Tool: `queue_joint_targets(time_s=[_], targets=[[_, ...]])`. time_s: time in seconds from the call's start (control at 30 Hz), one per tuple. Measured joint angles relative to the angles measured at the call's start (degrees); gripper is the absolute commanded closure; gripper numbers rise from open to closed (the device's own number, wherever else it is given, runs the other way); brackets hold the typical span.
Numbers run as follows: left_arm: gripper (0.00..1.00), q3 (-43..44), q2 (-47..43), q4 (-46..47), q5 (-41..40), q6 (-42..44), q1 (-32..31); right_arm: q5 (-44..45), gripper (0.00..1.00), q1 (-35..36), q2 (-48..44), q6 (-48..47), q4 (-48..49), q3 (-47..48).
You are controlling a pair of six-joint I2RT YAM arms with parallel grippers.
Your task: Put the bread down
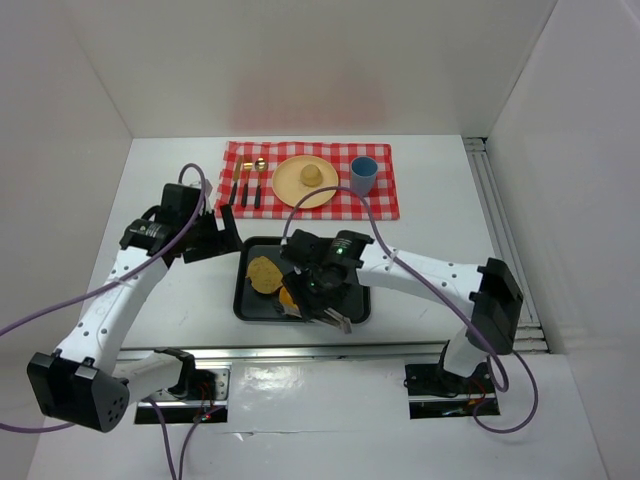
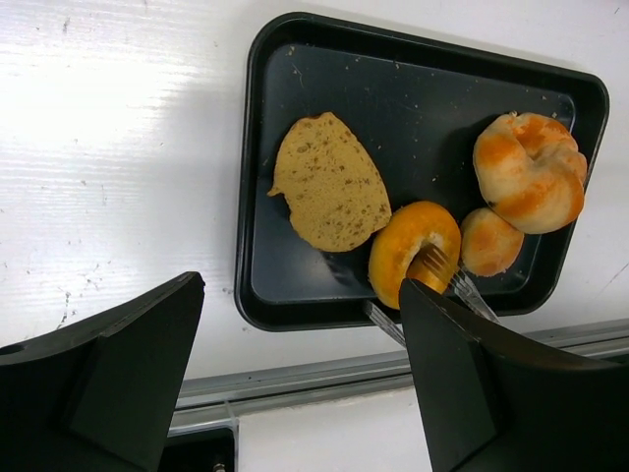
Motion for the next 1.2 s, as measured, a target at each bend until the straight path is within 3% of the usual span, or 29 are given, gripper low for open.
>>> queue_joint_targets(time_s=[0.2,0.77,1.2], targets=[[0.06,-0.02,0.22,0.04,-0.11,0.07,0.20,2.69,0.39,0.48,5.70,-1.62,-3.06,6.67],[0.06,-1.01,0.92,1.57,-0.22,0.50,4.20,9.11,0.86,5.25,14.45,-5.18,-15.47,19.74],[0.06,-0.90,0.94,1.70,1.42,1.84,9.97,9.46,0.90,0.04,14.23,-5.68,-16.92,31.65]])
